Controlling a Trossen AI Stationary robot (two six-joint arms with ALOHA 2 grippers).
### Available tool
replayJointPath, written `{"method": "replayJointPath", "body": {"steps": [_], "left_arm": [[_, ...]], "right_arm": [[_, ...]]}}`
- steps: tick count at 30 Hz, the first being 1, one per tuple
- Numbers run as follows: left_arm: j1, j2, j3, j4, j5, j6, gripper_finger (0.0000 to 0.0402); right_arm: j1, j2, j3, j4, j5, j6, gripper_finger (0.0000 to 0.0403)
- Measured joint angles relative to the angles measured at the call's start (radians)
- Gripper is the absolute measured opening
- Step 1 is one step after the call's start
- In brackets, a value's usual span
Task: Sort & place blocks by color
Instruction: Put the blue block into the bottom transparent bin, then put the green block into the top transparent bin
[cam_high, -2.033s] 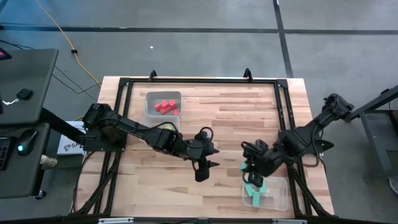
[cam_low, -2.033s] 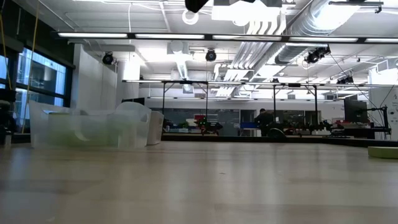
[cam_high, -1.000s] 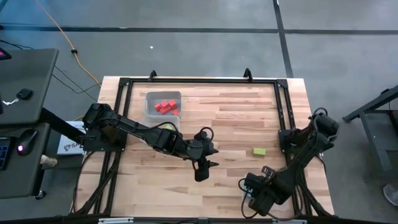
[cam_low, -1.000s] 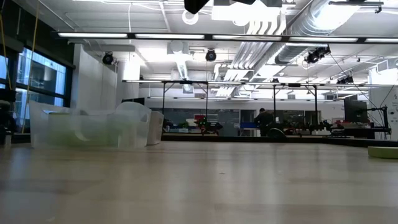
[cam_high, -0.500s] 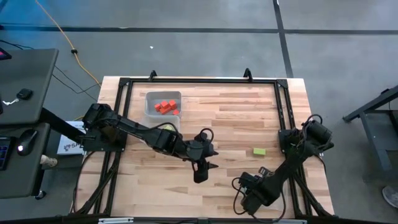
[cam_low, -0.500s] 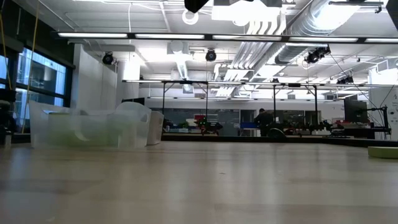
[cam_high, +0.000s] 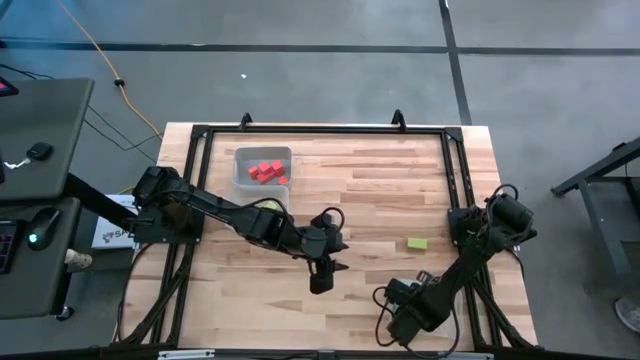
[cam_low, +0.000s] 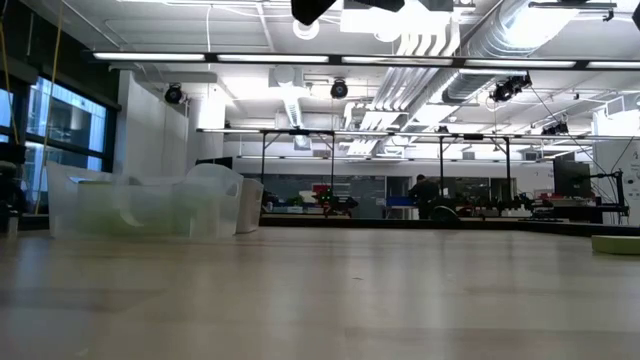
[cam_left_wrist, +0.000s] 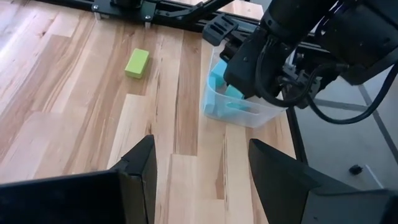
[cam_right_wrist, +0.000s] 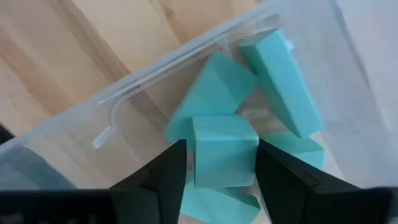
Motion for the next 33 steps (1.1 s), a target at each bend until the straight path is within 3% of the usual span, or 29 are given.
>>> {"method": "replayJointPath", "body": {"steps": [6,16,33], "left_arm": [[0.0,0.0,0.0,-0.033,0.0,0.026,0.0174],[0.0,0.0,0.0,-0.09,-0.001,0.055,0.0174],[0.0,-0.21,0.0,-0.386,-0.072,0.142,0.0174]], "right_arm": [[0.0,0.0,0.006,0.024,-0.03,-0.001,0.0197],[-0.003,0.0,0.112,-0.107,-0.023,-0.001,0.0201],[-0.13,-0.02,0.236,-0.324,0.126,-0.045,0.0202]]}}
